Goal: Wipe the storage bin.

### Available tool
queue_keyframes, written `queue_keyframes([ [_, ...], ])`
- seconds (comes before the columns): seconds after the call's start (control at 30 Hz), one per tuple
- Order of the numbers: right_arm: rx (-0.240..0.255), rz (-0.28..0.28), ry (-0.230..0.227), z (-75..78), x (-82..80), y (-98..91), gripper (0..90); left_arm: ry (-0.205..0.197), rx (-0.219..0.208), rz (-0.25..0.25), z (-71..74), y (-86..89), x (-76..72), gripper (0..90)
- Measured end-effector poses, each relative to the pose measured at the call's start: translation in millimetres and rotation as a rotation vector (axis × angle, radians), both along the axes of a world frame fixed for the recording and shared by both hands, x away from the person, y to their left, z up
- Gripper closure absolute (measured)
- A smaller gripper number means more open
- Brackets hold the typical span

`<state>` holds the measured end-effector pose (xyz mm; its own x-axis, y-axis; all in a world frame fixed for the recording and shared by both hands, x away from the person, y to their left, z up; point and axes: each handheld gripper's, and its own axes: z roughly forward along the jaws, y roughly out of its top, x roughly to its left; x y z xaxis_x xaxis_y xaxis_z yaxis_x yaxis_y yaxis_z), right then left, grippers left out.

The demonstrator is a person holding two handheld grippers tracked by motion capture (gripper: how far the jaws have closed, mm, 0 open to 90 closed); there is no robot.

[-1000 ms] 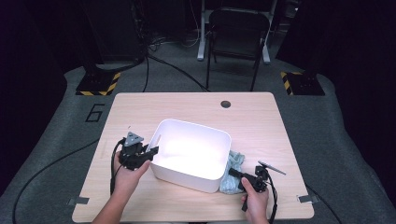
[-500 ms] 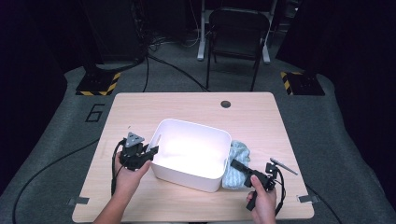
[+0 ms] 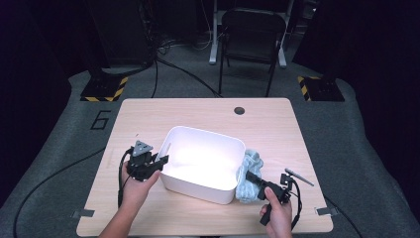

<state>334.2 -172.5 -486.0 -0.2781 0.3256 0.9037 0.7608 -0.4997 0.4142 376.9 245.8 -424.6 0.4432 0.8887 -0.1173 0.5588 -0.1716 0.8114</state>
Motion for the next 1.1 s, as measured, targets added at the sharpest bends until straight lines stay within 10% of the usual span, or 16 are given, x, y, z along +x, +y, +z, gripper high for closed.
queue_keyframes([
  [0.67, -0.096, -0.012, 0.067, -26.8, 0.9, -0.6, 72.7, -0.001, 0.000, 0.007, 0.0, -0.7, -0.7, 68.3],
  [0.9, -0.254, 0.007, 0.186, -53.6, 10.3, 5.1, 73.0, -0.001, -0.001, 0.013, -0.1, 0.2, -0.1, 68.0],
  [1.1, -0.214, -0.004, 0.244, -60.2, 14.3, 5.9, 72.8, -0.002, -0.002, 0.015, -0.2, 0.1, -0.3, 67.4],
])
